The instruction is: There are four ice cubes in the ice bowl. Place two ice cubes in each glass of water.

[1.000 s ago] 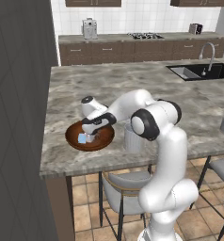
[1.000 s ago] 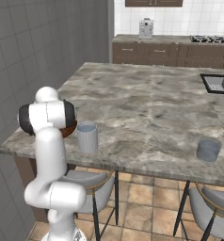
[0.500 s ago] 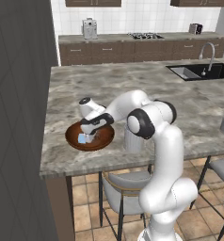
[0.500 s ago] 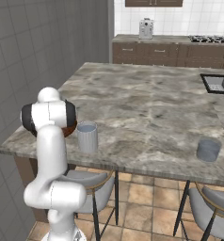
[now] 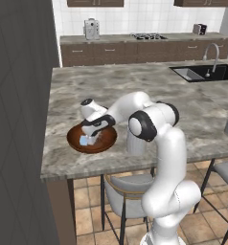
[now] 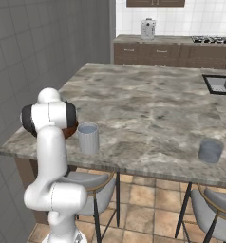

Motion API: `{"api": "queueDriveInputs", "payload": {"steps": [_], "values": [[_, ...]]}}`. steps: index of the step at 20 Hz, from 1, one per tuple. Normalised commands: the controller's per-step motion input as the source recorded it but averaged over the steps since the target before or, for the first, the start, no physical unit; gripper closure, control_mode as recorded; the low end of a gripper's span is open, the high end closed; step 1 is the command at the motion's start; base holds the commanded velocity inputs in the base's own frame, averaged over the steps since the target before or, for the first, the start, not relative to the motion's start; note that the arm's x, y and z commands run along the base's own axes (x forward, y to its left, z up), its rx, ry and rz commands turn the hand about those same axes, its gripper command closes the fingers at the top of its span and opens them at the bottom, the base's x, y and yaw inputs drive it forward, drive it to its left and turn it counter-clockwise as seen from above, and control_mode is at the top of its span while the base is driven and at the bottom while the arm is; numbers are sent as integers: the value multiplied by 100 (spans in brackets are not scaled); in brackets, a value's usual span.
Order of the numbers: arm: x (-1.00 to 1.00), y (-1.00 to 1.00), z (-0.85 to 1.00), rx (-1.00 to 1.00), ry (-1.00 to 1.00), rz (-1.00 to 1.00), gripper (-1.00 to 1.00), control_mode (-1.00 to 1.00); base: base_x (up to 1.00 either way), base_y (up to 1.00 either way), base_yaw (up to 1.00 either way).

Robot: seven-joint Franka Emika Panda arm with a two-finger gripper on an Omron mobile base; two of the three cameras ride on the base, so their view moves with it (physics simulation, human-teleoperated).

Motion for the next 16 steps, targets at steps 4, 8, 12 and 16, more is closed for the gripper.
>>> {"api": "queueDriveInputs", "payload": {"steps": [4,8,12,16], "values": [[-8,-69,-38,0,0,0,100,-100,0,0,0],[-19,-46,-18,0,0,0,100,-100,0,0,0],[-49,-1,57,0,-6,0,100,-100,0,0,0],[-32,10,94,1,0,0,100,-100,0,0,0]]}}
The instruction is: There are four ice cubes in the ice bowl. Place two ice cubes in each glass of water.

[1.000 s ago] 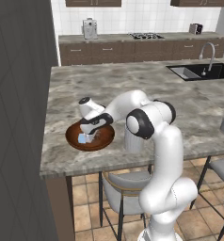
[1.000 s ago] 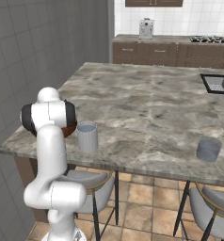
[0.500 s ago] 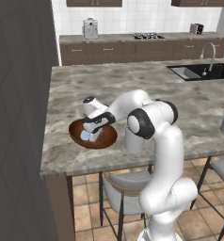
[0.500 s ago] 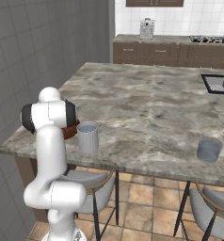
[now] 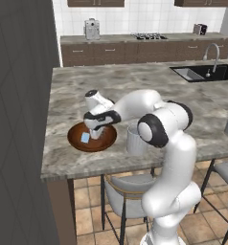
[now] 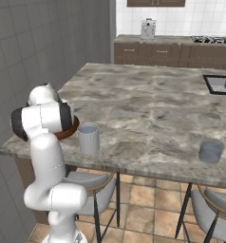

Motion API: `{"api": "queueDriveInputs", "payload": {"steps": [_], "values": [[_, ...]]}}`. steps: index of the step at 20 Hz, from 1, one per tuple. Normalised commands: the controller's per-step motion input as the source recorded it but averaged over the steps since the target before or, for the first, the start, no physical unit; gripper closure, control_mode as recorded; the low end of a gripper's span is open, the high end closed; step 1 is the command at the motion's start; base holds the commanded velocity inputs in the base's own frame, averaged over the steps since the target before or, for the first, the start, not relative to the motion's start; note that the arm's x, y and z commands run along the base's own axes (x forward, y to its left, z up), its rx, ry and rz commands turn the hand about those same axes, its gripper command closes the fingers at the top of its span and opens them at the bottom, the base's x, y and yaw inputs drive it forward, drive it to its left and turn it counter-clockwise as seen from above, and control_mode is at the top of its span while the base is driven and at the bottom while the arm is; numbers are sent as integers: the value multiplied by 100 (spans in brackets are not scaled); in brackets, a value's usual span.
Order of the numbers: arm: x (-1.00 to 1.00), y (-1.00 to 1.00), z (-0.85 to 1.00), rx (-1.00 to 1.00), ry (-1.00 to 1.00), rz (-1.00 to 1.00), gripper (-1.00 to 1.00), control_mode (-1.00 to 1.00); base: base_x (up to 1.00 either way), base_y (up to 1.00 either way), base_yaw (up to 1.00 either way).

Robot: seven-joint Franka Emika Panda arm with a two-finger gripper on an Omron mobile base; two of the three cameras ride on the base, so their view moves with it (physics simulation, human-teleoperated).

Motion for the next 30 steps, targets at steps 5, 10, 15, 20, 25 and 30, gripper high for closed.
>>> {"api": "queueDriveInputs", "payload": {"steps": [5,10,15,20,25,30], "values": [[-87,-25,81,1,-8,-10,100,-100,0,0,0],[-87,-37,71,0,-1,-23,100,-100,0,0,0],[-55,-58,54,0,7,-27,100,-100,0,0,0],[-6,-50,40,0,6,-17,100,-100,0,0,0],[4,-51,-1,0,0,-4,100,-100,0,0,0],[30,-25,-2,3,-1,0,100,-100,0,0,0]]}}
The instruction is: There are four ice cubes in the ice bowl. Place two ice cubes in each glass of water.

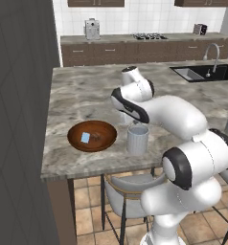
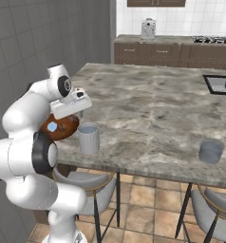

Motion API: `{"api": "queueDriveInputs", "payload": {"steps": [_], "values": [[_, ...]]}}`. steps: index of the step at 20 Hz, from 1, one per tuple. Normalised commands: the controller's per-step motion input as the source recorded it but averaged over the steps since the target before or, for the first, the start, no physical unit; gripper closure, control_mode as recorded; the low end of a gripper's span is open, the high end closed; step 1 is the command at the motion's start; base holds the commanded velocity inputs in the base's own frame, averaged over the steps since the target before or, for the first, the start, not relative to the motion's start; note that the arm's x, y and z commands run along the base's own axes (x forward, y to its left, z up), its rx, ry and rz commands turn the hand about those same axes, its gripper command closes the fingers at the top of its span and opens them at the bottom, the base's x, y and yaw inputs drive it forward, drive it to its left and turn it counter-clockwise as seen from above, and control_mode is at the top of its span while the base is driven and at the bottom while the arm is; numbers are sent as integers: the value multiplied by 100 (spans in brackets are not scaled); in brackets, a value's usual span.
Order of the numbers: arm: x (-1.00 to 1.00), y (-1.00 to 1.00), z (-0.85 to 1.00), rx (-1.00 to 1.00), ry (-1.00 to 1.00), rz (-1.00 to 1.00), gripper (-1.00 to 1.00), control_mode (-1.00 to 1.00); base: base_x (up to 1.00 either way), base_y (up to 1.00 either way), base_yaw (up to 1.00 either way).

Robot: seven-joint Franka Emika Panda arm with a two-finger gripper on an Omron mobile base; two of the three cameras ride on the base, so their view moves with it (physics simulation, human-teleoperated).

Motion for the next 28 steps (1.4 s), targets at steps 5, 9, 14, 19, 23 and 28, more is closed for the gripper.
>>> {"api": "queueDriveInputs", "payload": {"steps": [5,9,14,19,23,28], "values": [[53,0,-4,8,-11,0,100,-100,0,0,0],[52,0,-20,5,-3,0,100,-100,0,0,0],[27,-3,-30,1,0,0,100,-100,0,0,0],[16,-18,-39,0,0,0,100,-100,0,0,0],[3,-27,-44,0,0,0,100,-100,0,0,0],[6,1,-37,0,0,0,100,-100,0,0,0]]}}
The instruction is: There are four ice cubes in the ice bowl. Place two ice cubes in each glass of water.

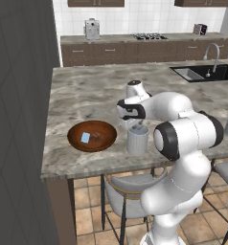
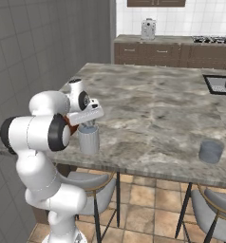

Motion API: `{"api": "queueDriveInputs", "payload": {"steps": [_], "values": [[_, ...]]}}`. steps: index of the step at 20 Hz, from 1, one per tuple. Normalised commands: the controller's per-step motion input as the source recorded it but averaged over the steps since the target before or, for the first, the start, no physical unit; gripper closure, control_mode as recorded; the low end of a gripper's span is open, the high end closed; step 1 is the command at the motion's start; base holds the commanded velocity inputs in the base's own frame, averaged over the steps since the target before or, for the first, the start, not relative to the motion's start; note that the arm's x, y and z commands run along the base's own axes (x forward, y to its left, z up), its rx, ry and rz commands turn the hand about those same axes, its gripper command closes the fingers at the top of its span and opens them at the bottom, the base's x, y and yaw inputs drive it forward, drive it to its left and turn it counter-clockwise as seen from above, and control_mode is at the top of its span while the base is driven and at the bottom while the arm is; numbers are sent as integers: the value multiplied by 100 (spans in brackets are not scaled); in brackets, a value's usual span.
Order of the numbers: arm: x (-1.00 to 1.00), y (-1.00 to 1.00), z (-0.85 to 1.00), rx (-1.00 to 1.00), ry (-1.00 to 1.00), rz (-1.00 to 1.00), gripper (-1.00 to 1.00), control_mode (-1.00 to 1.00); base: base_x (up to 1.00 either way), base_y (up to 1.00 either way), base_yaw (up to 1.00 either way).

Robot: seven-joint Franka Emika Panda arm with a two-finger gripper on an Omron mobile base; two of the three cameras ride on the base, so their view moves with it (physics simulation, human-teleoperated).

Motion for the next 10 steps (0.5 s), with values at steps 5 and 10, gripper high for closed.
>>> {"api": "queueDriveInputs", "payload": {"steps": [5,10], "values": [[30,2,-17,0,0,0,100,-100,0,0,0],[9,0,-4,0,-1,0,-100,-100,0,0,0]]}}
